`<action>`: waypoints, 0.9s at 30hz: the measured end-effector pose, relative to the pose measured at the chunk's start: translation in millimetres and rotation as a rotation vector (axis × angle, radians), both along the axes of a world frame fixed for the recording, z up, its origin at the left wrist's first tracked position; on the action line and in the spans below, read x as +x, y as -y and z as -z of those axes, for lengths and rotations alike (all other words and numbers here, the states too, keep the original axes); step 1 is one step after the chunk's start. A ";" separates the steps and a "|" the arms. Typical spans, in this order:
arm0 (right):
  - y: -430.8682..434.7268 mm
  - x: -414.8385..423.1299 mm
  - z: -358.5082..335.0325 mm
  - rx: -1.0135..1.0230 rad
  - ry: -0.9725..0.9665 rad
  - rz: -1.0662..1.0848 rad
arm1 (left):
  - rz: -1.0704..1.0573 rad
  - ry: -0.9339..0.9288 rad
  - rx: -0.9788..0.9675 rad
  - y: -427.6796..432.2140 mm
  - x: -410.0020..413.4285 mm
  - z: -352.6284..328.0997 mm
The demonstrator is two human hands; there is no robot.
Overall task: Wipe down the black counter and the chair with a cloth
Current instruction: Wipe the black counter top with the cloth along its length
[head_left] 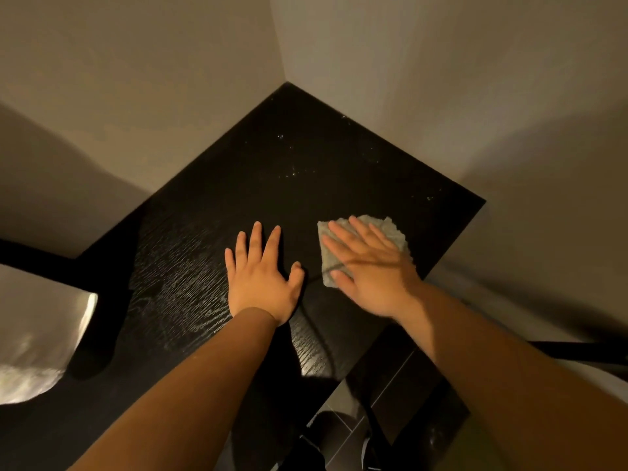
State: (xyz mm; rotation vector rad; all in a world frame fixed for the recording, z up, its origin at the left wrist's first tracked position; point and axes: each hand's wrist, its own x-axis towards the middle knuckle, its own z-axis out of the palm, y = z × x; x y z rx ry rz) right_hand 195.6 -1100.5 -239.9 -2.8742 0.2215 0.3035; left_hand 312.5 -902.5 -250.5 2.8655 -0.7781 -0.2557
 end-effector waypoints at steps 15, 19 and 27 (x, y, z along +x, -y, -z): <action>56.4 -38.0 2.0 -0.098 -0.044 0.164 | -0.012 0.020 0.011 2.6 -0.3 1.0; 111.9 -17.7 -1.4 -0.104 0.007 0.395 | -0.019 0.037 0.003 2.9 -0.8 3.1; 28.6 -10.6 -6.9 -0.034 -0.025 0.236 | -0.057 0.019 -0.008 4.3 0.4 2.7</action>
